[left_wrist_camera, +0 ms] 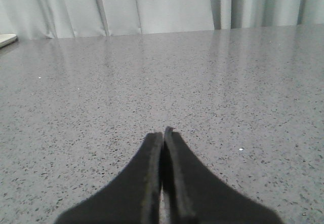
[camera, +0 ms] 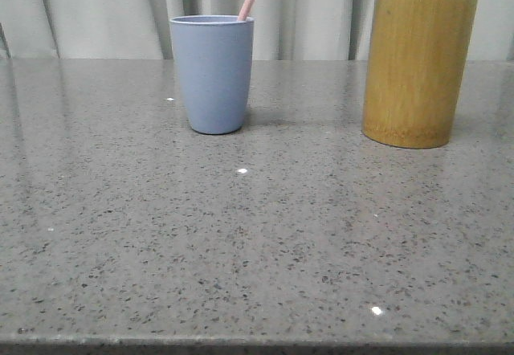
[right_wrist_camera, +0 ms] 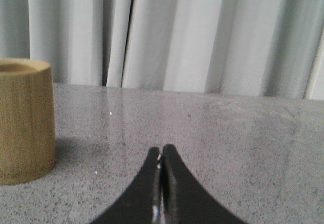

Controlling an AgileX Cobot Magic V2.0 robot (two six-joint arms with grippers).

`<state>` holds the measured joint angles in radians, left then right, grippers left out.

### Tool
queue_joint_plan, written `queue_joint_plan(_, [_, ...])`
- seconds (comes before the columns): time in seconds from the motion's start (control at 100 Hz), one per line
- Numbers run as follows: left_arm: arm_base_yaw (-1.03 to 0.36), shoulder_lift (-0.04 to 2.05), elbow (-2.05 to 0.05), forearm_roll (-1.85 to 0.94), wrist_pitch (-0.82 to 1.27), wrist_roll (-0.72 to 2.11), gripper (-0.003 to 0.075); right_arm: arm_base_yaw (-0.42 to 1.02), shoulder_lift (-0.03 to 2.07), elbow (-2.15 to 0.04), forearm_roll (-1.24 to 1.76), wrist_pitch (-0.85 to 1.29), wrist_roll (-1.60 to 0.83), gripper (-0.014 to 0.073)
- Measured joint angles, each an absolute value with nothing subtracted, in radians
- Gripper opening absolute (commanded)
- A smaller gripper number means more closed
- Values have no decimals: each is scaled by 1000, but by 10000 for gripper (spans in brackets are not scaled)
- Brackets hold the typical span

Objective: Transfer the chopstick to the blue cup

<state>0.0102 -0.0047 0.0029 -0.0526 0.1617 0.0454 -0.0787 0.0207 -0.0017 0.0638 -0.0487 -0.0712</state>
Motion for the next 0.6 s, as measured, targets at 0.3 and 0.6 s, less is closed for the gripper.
queue_joint_plan(0.3, [10, -5, 3, -53, 162, 45, -19, -79, -10, 28, 60, 28, -55, -69])
queue_joint_plan(0.6, [10, -5, 3, -53, 162, 45, -19, -79, -10, 28, 60, 29, -55, -69])
